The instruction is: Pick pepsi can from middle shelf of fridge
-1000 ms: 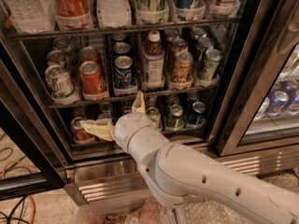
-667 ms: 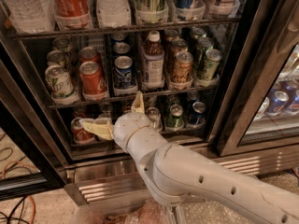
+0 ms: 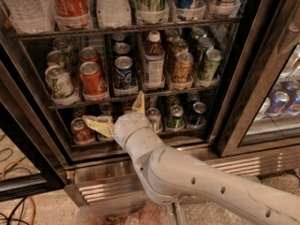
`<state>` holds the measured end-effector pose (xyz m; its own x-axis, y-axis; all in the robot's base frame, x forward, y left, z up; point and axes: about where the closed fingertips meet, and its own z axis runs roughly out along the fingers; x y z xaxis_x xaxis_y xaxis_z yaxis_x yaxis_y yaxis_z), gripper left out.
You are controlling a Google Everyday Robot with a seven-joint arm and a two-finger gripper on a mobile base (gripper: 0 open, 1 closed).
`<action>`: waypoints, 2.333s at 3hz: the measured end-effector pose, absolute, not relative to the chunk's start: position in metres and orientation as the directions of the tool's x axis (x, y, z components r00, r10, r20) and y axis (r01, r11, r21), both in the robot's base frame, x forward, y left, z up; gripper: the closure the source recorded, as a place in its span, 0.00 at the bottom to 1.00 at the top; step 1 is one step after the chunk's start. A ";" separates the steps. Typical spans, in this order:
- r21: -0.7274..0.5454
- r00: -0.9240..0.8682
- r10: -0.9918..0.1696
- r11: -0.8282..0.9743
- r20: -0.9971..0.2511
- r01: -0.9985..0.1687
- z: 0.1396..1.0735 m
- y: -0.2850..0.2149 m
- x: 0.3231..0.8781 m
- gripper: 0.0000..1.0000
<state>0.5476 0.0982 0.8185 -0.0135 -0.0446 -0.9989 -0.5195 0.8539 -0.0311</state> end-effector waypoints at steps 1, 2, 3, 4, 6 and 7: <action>-0.057 0.014 -0.058 0.872 -0.998 -0.486 0.823 0.089 0.558 0.00; -0.079 0.043 -0.067 0.888 -0.997 -0.453 0.830 0.076 0.569 0.00; -0.089 0.070 -0.065 0.896 -0.995 -0.435 0.834 0.079 0.580 0.18; -0.090 0.075 -0.063 0.895 -0.995 -0.437 0.833 0.086 0.583 0.15; -0.085 0.080 -0.059 0.919 -0.995 -0.385 0.831 0.074 0.597 0.18; -0.085 0.079 -0.059 0.924 -0.995 -0.373 0.830 0.071 0.600 0.32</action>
Offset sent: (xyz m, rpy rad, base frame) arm 0.0349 -0.0384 0.0210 -0.0312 -0.0976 -0.1165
